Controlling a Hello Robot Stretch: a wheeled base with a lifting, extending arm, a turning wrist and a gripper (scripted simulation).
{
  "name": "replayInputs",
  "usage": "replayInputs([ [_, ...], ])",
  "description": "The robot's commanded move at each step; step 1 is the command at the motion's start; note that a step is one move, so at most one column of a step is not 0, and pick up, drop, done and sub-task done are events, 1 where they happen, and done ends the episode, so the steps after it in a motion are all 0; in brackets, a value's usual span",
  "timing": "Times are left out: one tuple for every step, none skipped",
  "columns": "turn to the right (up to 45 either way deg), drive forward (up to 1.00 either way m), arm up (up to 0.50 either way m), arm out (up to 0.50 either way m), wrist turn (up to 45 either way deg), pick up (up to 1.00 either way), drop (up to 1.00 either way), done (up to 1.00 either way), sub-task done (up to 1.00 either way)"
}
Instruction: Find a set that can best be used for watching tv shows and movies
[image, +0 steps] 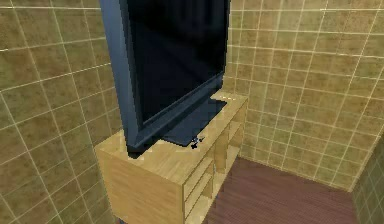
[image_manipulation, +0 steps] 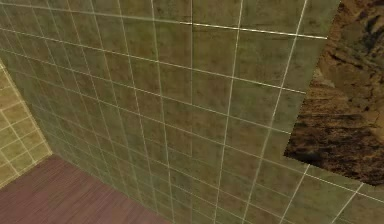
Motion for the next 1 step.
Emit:
replayInputs([
  [0.0, 0.0, 0.0, 0.0, 0.0, 0.0, 0.0, 1.0, 0.0],
])
